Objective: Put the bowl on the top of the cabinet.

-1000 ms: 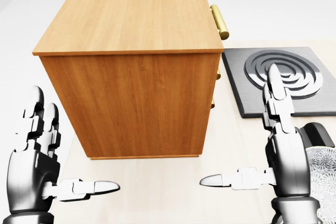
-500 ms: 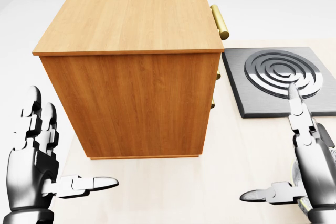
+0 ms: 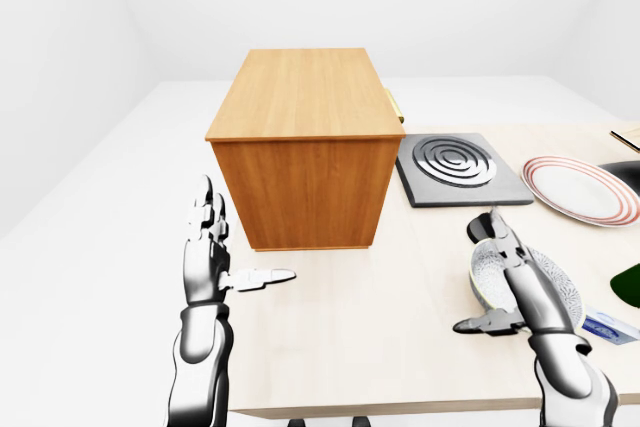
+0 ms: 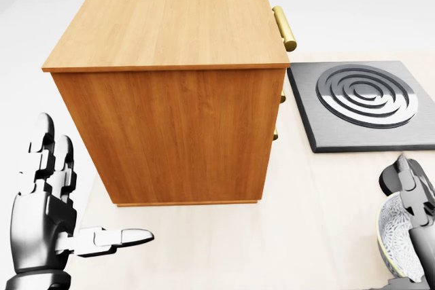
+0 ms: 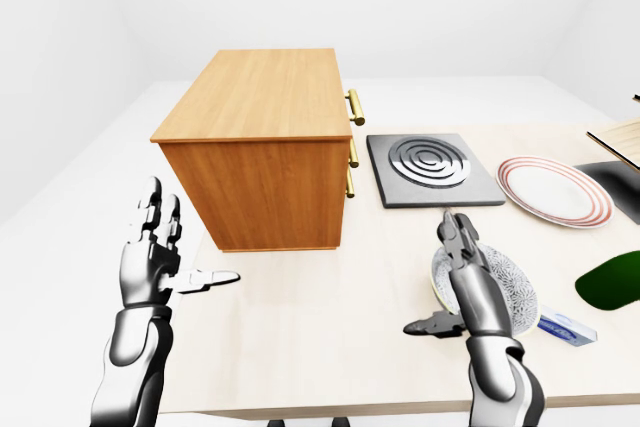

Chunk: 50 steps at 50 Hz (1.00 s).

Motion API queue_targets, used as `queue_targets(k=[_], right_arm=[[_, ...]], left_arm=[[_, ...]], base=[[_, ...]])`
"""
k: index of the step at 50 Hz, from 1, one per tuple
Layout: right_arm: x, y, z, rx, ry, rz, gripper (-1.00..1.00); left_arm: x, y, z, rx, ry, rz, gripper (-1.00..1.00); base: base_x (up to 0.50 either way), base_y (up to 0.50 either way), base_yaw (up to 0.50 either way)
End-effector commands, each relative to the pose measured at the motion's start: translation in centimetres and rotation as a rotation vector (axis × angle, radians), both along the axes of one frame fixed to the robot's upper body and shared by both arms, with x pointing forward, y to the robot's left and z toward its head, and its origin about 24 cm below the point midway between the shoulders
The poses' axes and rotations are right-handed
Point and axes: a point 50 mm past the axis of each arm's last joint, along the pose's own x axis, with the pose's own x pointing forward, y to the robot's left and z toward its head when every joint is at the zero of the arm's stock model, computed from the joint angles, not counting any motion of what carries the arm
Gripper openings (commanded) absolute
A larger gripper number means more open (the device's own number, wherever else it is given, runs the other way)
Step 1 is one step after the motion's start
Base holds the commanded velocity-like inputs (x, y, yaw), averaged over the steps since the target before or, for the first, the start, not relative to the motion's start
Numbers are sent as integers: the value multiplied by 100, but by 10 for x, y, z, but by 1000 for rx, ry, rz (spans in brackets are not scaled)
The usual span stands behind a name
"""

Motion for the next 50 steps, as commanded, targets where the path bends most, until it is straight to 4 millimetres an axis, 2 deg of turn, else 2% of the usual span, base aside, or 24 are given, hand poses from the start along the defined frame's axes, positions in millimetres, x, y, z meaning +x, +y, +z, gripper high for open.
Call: queue_targets(k=[1,9,15,50], right_arm=[[-12,-8,-3,-38,68,-30,100],[-17,-10,-13,-45,131,-46,100],[-17,-12,-11,-54,138,-43,100],[-23,-25,-39,-136,320,-70,100]], left_arm=[[-1,-1,-1,4,3,-6,100],[-1,-1,-1,5,4,-7,100],[-1,-1,-1,6,5,-10,100],[2,-1,-2,2,11,-3,100]], base=[[0,0,0],[0,0,0],[0,0,0],[0,0,0]])
